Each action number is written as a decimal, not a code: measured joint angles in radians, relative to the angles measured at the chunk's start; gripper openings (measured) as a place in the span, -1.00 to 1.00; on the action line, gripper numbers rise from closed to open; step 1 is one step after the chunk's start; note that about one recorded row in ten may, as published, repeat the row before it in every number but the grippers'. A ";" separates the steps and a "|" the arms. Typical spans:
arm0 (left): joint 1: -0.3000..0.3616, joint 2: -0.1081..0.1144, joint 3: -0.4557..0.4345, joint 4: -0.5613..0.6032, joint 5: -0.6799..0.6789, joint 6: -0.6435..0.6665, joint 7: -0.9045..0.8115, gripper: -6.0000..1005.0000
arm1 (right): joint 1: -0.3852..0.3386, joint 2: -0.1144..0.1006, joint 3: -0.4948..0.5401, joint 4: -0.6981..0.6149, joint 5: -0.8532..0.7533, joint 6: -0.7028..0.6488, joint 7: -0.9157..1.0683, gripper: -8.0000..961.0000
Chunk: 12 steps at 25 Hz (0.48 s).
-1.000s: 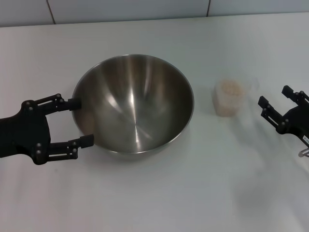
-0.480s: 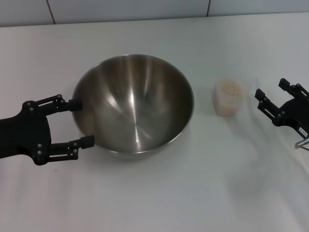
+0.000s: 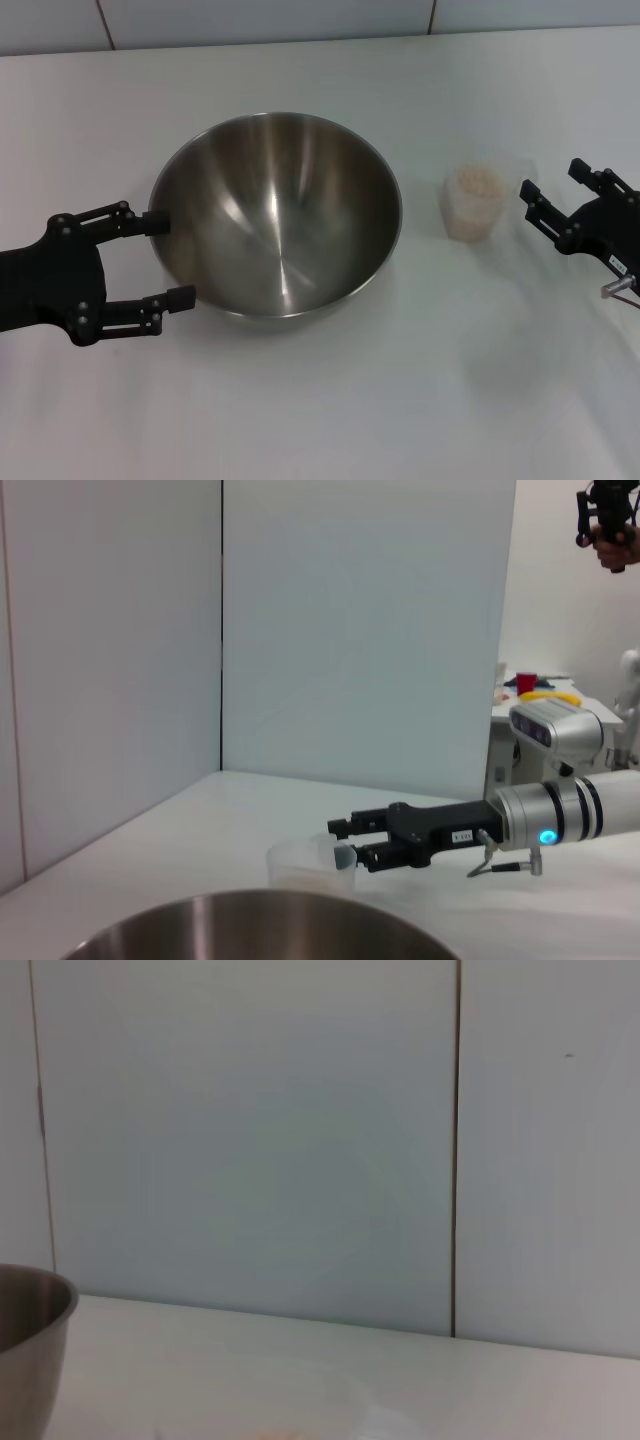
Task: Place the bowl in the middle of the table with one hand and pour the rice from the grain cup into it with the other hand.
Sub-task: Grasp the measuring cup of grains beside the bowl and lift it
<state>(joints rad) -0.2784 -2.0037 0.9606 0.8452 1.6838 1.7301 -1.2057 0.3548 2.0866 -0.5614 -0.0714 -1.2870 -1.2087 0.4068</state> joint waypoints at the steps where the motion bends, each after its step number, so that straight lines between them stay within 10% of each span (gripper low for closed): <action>1: -0.001 0.000 0.000 0.000 0.002 0.000 0.000 0.68 | 0.002 0.000 0.000 0.003 0.000 0.002 0.000 0.39; 12: -0.005 -0.003 0.000 0.000 0.004 0.000 0.000 0.68 | 0.017 -0.001 0.000 0.007 0.000 0.029 0.001 0.35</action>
<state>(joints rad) -0.2835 -2.0064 0.9602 0.8452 1.6875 1.7303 -1.2057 0.3722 2.0857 -0.5614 -0.0641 -1.2870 -1.1801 0.4078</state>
